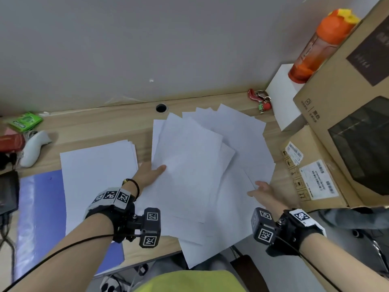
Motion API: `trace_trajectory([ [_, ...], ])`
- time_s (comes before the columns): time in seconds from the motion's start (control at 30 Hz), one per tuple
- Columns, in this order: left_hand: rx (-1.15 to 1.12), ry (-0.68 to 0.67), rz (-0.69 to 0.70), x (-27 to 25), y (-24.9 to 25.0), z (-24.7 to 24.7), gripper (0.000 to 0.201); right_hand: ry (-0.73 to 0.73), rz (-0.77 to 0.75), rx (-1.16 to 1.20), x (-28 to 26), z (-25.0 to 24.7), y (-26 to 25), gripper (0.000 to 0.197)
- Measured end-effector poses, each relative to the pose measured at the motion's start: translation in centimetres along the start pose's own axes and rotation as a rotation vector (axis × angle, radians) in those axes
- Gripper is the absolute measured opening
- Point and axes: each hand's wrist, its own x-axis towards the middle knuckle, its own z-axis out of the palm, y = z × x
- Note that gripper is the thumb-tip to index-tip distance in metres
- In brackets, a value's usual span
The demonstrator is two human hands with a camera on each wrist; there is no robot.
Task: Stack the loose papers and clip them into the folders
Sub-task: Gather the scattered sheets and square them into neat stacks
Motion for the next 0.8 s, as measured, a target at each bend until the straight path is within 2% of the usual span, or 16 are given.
trace_trajectory([
  [0.1,0.056,0.006,-0.032,0.6,-1.2,0.0,0.039,0.016,-0.018,-0.058,0.7,0.3,-0.4,0.063],
  [0.23,0.138,-0.008,-0.090,1.8,-3.3,-0.3,0.066,0.008,-0.019,-0.093,1.0,0.6,-1.3,0.063],
  [0.33,0.184,-0.020,-0.097,1.8,-4.0,0.5,0.073,0.005,-0.029,-0.087,1.2,0.8,-1.6,0.061],
  [0.53,0.155,-0.014,-0.083,1.4,-4.0,1.8,0.064,-0.068,-0.079,-0.092,1.3,1.1,-1.6,0.032],
  [0.67,0.025,-0.001,-0.033,0.9,-2.9,1.1,0.044,-0.033,-0.127,-0.132,1.4,0.6,-2.9,0.023],
  [0.73,0.001,-0.014,0.007,0.5,-2.5,0.2,0.042,-0.040,-0.133,-0.135,1.5,0.2,-3.6,0.023],
  [0.8,-0.022,-0.054,0.030,-0.1,-2.1,-0.5,0.037,-0.049,-0.135,-0.140,1.7,-0.1,-4.0,0.036],
])
